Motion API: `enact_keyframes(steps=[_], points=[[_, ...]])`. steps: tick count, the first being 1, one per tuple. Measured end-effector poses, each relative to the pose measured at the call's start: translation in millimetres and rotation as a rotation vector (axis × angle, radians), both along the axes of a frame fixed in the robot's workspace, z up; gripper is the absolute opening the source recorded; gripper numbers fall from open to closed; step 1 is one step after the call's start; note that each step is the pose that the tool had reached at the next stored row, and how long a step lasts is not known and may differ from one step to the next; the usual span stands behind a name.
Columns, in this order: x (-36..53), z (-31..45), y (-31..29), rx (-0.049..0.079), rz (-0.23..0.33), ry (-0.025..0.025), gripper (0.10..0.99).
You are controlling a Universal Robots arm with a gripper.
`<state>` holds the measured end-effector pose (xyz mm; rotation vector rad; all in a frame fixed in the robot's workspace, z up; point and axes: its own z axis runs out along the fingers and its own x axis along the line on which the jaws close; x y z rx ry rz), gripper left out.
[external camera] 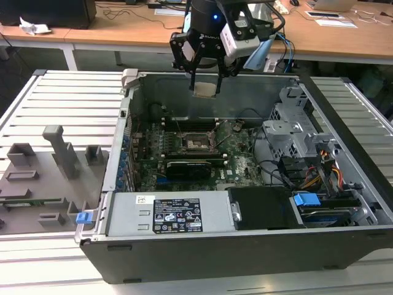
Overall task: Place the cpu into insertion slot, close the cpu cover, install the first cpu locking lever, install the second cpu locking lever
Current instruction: 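Place the cpu into insertion slot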
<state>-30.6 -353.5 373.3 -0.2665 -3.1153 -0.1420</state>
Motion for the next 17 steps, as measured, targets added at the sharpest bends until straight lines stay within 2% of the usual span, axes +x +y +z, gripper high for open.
enact_keyframes(steps=[17], points=[[0.0, -0.2, 0.0, 0.000, -0.065, -0.0001, 0.525]])
